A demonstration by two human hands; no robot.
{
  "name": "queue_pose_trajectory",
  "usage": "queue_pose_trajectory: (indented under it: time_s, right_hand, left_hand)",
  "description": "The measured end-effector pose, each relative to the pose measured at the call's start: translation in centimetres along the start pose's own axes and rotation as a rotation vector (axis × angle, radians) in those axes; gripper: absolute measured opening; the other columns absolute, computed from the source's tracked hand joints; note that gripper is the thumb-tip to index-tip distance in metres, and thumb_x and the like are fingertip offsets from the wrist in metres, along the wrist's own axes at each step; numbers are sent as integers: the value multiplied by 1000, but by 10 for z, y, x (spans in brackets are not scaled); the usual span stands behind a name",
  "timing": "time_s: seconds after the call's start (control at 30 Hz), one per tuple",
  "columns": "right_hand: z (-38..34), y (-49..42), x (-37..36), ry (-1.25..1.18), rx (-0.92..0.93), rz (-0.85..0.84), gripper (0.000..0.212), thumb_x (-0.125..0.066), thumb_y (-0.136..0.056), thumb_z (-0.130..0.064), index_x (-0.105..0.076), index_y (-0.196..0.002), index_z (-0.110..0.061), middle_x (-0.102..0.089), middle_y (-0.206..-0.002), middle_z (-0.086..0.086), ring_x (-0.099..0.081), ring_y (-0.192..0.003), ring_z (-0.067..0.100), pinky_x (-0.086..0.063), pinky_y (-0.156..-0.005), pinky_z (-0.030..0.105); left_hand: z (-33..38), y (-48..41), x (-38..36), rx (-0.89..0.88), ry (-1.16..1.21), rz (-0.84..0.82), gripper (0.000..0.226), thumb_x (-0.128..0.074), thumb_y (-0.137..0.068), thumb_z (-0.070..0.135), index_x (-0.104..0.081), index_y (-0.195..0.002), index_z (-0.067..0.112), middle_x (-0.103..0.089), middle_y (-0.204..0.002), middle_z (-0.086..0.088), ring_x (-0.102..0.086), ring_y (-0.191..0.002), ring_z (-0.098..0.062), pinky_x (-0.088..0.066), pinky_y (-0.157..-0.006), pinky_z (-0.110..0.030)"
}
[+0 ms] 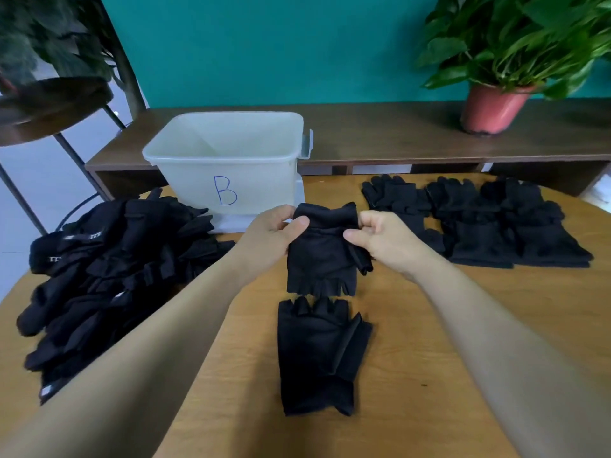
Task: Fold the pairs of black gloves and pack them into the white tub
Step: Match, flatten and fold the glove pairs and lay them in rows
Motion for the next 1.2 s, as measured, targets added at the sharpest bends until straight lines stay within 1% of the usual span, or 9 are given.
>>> queue_pose_trajectory:
  time_s: [0.13, 0.3, 0.47, 0.53, 0.7, 0.83, 0.93, 1.03, 1.2]
  right_hand:
    - [-1, -2, 0, 20, 22, 19, 20, -56, -98, -6, -67, -112, -14, -74, -102, 6, -72, -94, 17, -58, -83, 30]
    - [10, 16, -10, 94, 10, -8, 15, -57, -98, -8, -67, -109, -10, -74, -102, 5, -72, -95, 18, -57, -90, 42]
    - [11, 35, -17, 172, 70, -3, 19, -58, -96, -4, -66, -108, -16, -74, -99, 1, -70, -96, 16, -56, -90, 43]
    - [10, 43, -19, 258, 101, 11, 21, -60, -94, -4, -66, -107, -19, -73, -101, -3, -67, -101, 15, -55, -92, 42]
    - [16, 69, -24, 795, 284, 84, 24, -62, -90, -14, -62, -110, -28, -68, -97, -4, -60, -101, 24, -49, -91, 42]
    - [28, 93, -35, 1070, 625, 171, 32, -70, -74, -1, -72, -102, -17, -74, -96, -3, -66, -105, 24, -42, -102, 36]
    - [46, 109, -46, 1154, 788, 250, 25, -62, -76, -6, -74, -97, -11, -75, -98, 1, -68, -106, 24, -38, -104, 36]
    - [66, 117, -56, 1207, 836, 247, 31, -47, -86, -10, -75, -99, -10, -74, -106, 5, -67, -109, 26, -36, -105, 38]
    - [86, 120, -60, 1248, 786, 226, 28, -79, -73, -3, -75, -99, -11, -72, -112, 9, -66, -112, 28, -38, -104, 40]
  left_hand:
    - [4, 0, 4, -46, -28, 30, 18, -52, -103, 26, -68, -108, 20, -74, -101, -2, -70, -99, -19, -55, -96, -44]
    - [-13, 23, 5, -22, -49, -19, 21, -54, -101, 31, -66, -109, 15, -72, -104, -13, -67, -103, -34, -51, -97, -56]
    - [-14, 45, 1, -88, -33, -36, 17, -51, -104, 17, -67, -108, 20, -75, -98, 7, -71, -97, -11, -55, -92, -35]
    - [-15, 54, 3, -128, -41, -55, 18, -51, -103, 14, -66, -113, 19, -75, -102, 8, -70, -100, -10, -54, -92, -32]
    - [-29, 88, 0, -198, -134, -82, 22, -55, -100, 6, -63, -106, 25, -75, -97, 12, -69, -95, -1, -47, -83, -13]
    - [-63, 116, -5, -324, -422, -88, 26, -58, -98, 23, -56, -118, 38, -72, -103, 11, -69, -99, -12, -55, -88, -42]
    - [-79, 134, -13, -545, -745, 39, 33, -60, -91, 15, -59, -120, 31, -73, -96, 8, -68, -87, -15, -57, -75, -35]
    - [-96, 146, -18, -634, -871, 94, 38, -66, -81, 15, -67, -118, 22, -74, -104, 7, -63, -97, -11, -51, -80, -27]
    - [-108, 154, -19, -622, -849, 102, 31, -58, -87, 31, -70, -114, 21, -69, -115, 8, -58, -111, -11, -56, -82, -37]
Point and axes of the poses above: each hand's wrist, its own y-axis away from the middle knuckle, its own x-axis out of the back of the hand, z = x × y, the point moved 2 cm from there along -y, towards the middle knuckle
